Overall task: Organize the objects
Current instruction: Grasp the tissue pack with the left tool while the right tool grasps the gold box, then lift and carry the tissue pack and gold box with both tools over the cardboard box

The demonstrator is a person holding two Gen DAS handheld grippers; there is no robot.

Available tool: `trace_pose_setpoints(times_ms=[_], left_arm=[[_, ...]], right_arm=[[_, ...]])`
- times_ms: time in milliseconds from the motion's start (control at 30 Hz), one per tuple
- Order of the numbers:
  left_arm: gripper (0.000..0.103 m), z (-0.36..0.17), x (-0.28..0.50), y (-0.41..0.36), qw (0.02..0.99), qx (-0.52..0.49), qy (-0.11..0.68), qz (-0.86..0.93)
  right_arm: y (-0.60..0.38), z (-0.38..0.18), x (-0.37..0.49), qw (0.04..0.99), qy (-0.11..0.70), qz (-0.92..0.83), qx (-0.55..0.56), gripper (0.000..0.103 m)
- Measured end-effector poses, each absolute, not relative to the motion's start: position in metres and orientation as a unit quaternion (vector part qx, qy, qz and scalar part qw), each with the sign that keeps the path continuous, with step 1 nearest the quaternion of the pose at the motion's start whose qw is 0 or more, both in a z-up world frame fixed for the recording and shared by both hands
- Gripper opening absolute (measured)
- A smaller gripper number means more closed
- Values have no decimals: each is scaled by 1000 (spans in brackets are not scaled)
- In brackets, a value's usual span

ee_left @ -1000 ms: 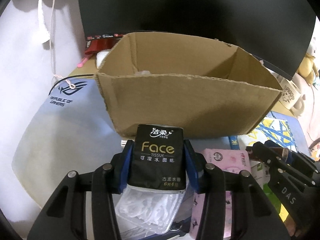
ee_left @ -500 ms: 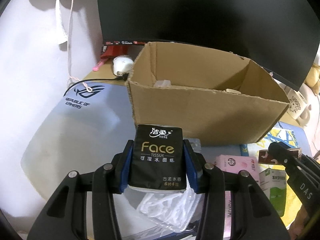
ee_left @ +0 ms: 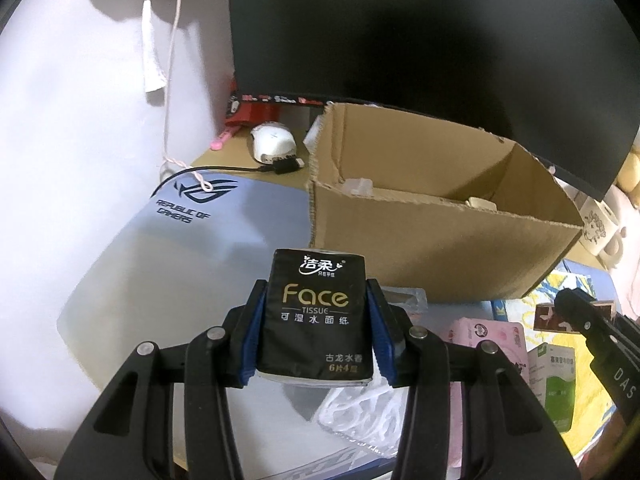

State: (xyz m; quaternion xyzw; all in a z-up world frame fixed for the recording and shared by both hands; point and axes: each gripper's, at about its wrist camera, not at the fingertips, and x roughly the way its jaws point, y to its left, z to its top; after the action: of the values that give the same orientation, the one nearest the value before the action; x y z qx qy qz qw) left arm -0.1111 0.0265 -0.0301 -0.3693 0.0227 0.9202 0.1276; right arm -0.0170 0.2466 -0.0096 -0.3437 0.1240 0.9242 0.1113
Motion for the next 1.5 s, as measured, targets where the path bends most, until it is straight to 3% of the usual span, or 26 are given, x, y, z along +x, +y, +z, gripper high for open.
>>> trace_pose_setpoints(times_ms=[400, 867, 1500], left_arm=[[45, -16, -103, 11, 130, -349, -1, 928], [45, -11, -99, 14, 115, -338, 27, 934], [45, 34, -78, 13, 122, -277, 7, 953]], right_arm=[[248, -6, -13, 119, 117, 925, -341, 23], [249, -1, -8, 131, 117, 926, -334, 23], [242, 45, 10, 108, 118, 948, -275, 23]])
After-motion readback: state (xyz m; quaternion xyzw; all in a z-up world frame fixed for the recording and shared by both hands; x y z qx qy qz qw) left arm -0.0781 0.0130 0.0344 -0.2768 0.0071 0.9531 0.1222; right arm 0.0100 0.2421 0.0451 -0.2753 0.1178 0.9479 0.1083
